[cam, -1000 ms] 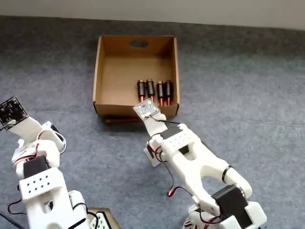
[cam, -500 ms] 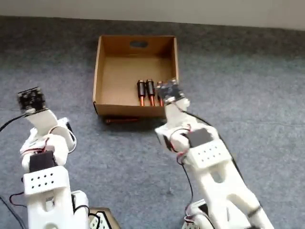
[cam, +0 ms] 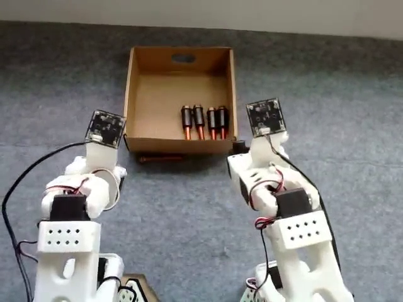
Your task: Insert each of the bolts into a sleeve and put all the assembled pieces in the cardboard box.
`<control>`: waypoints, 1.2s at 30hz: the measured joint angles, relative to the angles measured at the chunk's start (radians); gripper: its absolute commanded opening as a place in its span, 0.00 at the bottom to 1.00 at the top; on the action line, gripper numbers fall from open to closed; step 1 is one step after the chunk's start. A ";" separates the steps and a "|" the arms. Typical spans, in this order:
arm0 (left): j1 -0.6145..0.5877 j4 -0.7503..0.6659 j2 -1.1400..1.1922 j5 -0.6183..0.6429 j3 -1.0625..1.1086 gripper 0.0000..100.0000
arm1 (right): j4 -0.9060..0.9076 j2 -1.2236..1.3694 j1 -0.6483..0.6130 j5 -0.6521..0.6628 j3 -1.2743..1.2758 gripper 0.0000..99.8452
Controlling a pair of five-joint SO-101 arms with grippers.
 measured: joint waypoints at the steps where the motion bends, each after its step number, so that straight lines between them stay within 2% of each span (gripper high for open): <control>1: 0.008 0.005 0.021 -0.023 -0.002 0.15 | 0.000 -0.014 0.003 -0.006 0.011 0.01; 4: 0.038 0.006 0.144 -0.078 -0.023 0.15 | 0.000 -0.074 0.018 -0.014 0.058 0.01; 7: 0.066 0.011 0.311 -0.066 -0.110 0.15 | 0.002 -0.130 0.020 -0.014 0.112 0.01; 13: 0.146 0.008 0.551 0.160 -0.238 0.15 | 0.002 -0.218 0.020 -0.014 0.166 0.01; 17: 0.170 -0.117 0.638 0.253 -0.241 0.15 | 0.002 -0.227 0.021 -0.014 0.166 0.01; 23: 0.172 -0.330 0.790 0.275 -0.241 0.15 | 0.002 -0.227 0.023 -0.014 0.166 0.01; 31: 0.155 -0.448 0.890 0.275 -0.241 0.15 | 0.002 -0.227 0.023 -0.014 0.167 0.01; 36: 0.137 -0.463 0.899 0.275 -0.241 0.15 | -0.002 -0.227 0.023 -0.014 0.189 0.01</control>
